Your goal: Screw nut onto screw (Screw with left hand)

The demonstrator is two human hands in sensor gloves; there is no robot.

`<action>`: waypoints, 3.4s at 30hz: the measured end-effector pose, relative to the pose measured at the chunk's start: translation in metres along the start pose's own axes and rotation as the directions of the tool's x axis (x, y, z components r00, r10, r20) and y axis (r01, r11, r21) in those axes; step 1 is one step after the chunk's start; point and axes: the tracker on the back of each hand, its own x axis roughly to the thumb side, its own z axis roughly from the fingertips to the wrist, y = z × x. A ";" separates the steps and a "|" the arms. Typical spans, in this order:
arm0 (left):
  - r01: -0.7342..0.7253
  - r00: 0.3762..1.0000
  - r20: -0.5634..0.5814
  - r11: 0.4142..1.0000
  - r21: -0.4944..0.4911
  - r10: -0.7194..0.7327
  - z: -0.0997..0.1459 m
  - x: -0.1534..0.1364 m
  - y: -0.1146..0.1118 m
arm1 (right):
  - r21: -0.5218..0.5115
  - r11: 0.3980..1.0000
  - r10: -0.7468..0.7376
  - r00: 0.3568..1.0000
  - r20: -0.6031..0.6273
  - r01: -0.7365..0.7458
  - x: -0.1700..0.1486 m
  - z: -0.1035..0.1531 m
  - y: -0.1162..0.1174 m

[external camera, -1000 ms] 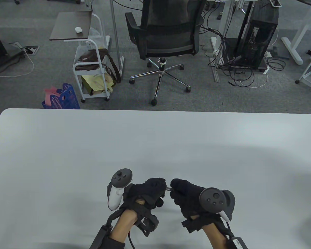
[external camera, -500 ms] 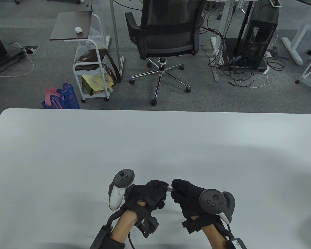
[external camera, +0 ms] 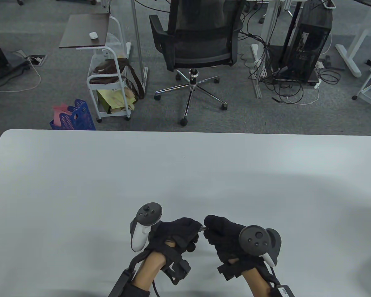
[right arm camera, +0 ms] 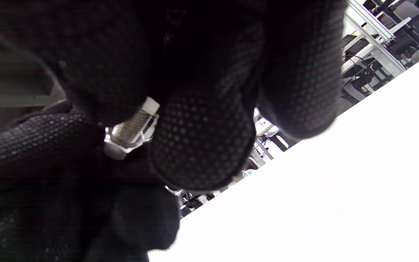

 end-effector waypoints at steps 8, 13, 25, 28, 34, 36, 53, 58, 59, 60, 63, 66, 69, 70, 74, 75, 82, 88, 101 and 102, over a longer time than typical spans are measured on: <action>-0.043 0.999 -0.002 0.999 -0.021 0.043 0.000 -0.001 0.002 | 0.031 0.999 0.013 1.000 0.015 -0.013 0.005 0.001 0.004; -0.081 0.997 -0.006 0.996 -0.041 0.081 0.000 -0.005 0.003 | -0.015 0.998 0.060 0.998 0.036 -0.060 0.007 0.001 0.001; -0.093 0.996 -0.015 0.995 -0.038 0.092 -0.001 -0.005 0.006 | -0.031 0.998 0.049 0.998 0.049 -0.048 0.009 0.000 -0.001; -0.063 0.998 -0.010 0.998 0.001 0.063 -0.002 -0.006 0.007 | -0.027 0.999 0.035 0.998 0.043 -0.034 0.009 0.000 0.000; -0.035 0.999 0.005 0.996 -0.084 0.036 -0.005 0.000 0.004 | -0.019 1.000 0.008 1.000 0.015 -0.008 0.001 0.000 0.001; -0.079 0.996 -0.033 0.995 -0.062 0.077 -0.005 -0.005 0.004 | -0.014 1.000 0.001 1.000 0.003 -0.001 -0.002 -0.001 0.001; 0.017 1.000 -0.005 1.000 0.005 -0.017 0.002 0.001 0.005 | 0.008 1.000 -0.008 1.000 0.030 0.008 0.004 0.000 0.003; -0.027 1.000 0.015 0.998 -0.057 0.028 0.003 0.001 0.007 | 0.009 1.000 -0.010 1.000 0.029 0.010 0.003 0.000 0.003; -0.041 0.999 0.003 0.998 -0.040 0.041 0.003 -0.001 0.008 | 0.006 1.000 0.001 0.999 0.036 -0.001 0.003 0.000 0.003; -0.042 0.999 -0.016 0.999 -0.001 0.042 0.004 -0.003 0.008 | -0.004 1.000 0.004 0.999 0.035 -0.004 0.003 0.000 0.003; 0.008 1.000 -0.027 1.000 -0.002 -0.008 0.002 -0.004 0.009 | -0.005 1.000 0.002 1.000 0.031 -0.002 0.003 0.000 0.005; 0.019 1.000 -0.014 1.000 -0.016 -0.019 0.001 -0.001 0.007 | -0.003 0.999 0.046 0.998 0.042 -0.046 0.003 0.001 0.006; 0.022 1.000 0.002 0.998 -0.057 -0.022 0.000 0.001 0.005 | 0.010 0.999 0.039 0.998 0.041 -0.039 0.004 0.001 0.006; 0.017 1.000 0.006 0.998 -0.068 -0.016 0.001 0.001 0.006 | 0.004 0.999 0.038 0.998 0.041 -0.038 0.004 0.001 0.005; 0.031 0.999 -0.036 0.999 0.027 -0.030 0.005 -0.003 0.007 | -0.024 0.999 0.025 0.999 0.042 -0.024 0.005 0.002 0.003; 0.027 0.999 -0.031 0.999 0.021 -0.026 0.003 -0.003 0.007 | -0.026 0.999 0.023 0.999 0.038 -0.022 0.004 0.002 0.003; 0.006 1.000 0.003 0.998 -0.069 -0.006 0.001 0.002 0.006 | 0.008 0.999 0.040 0.998 0.038 -0.040 0.004 0.002 0.006; 0.014 0.999 -0.033 1.000 0.014 -0.014 0.003 -0.005 0.008 | -0.017 1.000 0.027 0.999 0.042 -0.026 0.005 0.003 0.004; 0.022 1.000 -0.022 1.000 -0.009 -0.023 0.002 -0.004 0.005 | -0.007 1.000 0.028 0.999 0.041 -0.028 0.006 0.002 0.004; 0.013 1.000 -0.011 1.000 -0.019 -0.014 0.001 -0.003 0.005 | -0.003 0.999 0.033 0.999 0.043 -0.033 0.006 0.002 0.004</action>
